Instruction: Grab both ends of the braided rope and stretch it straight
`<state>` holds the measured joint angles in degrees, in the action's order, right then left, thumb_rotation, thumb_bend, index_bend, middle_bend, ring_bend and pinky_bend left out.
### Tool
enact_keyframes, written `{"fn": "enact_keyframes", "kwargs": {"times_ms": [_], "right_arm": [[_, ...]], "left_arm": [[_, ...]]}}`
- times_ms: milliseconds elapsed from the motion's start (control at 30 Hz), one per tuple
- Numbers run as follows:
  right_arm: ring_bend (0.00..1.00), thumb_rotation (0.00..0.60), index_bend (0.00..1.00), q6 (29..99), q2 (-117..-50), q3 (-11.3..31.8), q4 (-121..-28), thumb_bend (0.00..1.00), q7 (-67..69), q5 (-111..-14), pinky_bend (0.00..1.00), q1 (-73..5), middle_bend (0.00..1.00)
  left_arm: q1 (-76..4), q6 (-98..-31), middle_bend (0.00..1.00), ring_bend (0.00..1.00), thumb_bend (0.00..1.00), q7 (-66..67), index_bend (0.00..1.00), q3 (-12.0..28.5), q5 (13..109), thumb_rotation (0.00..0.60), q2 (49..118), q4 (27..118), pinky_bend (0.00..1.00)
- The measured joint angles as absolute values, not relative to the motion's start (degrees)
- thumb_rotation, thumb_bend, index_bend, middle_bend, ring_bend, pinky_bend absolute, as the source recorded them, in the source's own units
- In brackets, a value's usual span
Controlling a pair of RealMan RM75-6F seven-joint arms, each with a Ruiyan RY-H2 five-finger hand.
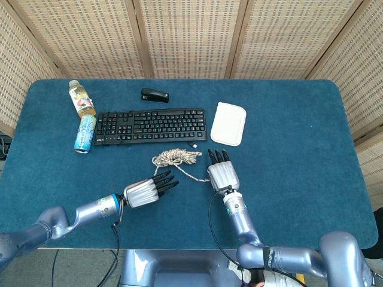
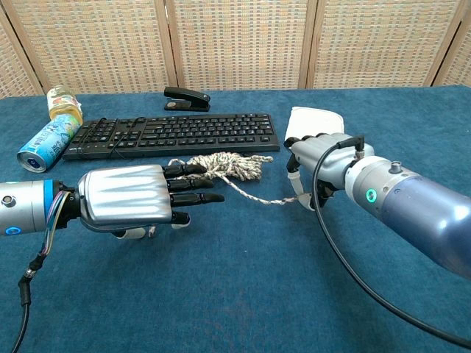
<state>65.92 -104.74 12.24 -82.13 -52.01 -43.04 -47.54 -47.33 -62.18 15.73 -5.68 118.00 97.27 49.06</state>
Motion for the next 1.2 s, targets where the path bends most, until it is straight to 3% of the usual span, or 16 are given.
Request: {"fn": "enact_keyframes", "kwargs": {"times_ms": [467,700,1200], "right_arm": [[0.00,0.600,0.69,65.8,-104.4,11.9,-82.0,0.53,-51.2,-43.2,0.00,-47.2,0.02],[0.00,0.600,0.70,65.8,-104.6,11.8,-81.9,0.52,-51.3,-43.1,0.00,-47.3,0.02],[0.00,0.600,0.70,66.2,-104.2,11.8,-81.4,0.53,-51.2,-43.6,0.00,-47.1,0.03]], "left_arm": [[-47.9,-63.8,0.00,0.00,0.41,16.0,0.56,-8.2,116.5,0.600,98.6,48.4,0.00],[-48.0,-64.8,0.00,0.00,0.42,15.4,0.71,-8.7,115.4,0.600,98.8,48.2,0.00],[-47.0,-67.2,0.00,0.00,0.43,14.3,0.81,-9.2,113.3,0.600,97.9,47.6,0.00]]}}
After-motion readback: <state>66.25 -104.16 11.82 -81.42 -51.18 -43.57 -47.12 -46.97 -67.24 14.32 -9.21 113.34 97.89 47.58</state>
